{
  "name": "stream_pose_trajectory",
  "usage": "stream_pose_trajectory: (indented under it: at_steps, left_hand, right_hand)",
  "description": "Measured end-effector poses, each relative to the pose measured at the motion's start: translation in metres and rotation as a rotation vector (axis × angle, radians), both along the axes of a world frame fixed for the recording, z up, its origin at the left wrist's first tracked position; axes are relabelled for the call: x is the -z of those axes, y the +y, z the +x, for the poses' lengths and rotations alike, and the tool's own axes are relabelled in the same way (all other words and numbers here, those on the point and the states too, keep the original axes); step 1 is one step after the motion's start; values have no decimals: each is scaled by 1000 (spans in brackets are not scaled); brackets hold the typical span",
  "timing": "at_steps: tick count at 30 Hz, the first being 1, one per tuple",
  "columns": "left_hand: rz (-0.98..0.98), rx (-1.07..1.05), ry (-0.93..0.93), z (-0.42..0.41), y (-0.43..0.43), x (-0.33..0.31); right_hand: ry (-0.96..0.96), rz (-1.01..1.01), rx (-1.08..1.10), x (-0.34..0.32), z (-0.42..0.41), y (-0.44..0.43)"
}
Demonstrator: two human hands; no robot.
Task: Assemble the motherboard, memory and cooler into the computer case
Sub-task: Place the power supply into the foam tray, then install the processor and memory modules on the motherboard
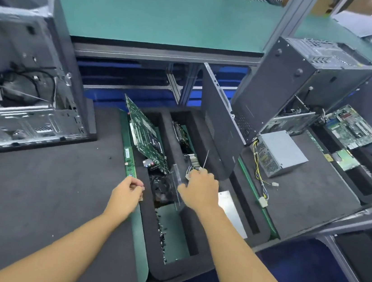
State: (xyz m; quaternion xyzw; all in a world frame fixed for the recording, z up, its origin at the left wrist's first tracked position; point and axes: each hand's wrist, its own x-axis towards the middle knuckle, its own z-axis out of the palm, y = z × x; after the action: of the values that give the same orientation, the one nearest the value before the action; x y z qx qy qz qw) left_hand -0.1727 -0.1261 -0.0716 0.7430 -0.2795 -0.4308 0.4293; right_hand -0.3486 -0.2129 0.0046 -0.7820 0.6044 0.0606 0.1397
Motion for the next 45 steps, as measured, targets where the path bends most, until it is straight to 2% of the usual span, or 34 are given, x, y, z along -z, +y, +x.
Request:
stream_pose_trajectory:
  at_steps: [3, 6, 14, 20, 30, 40, 45]
  left_hand:
    - [-19, -115, 55, 28, 2, -11]
    - [-30, -170, 54, 57, 12, -21]
    - [-6, -242, 136, 111, 32, -22]
    - [30, -228, 180, 125, 23, -16]
    - [46, -260, 217, 147, 48, -5]
    - [40, -297, 245, 153, 45, -14]
    - [26, -328, 277, 148, 41, -20]
  right_hand:
    - [-362, 66, -14, -30, 71, -5]
    - [-475, 62, -5, -43, 129, -18]
    - [-357, 13, 75, -13, 197, -61]
    - [-320, -65, 48, -3, 233, -82]
    - [-26, -116, 29, -1, 262, -111]
    - [-58, -196, -13, -26, 248, -109]
    - [-90, -233, 1, -63, 224, -95]
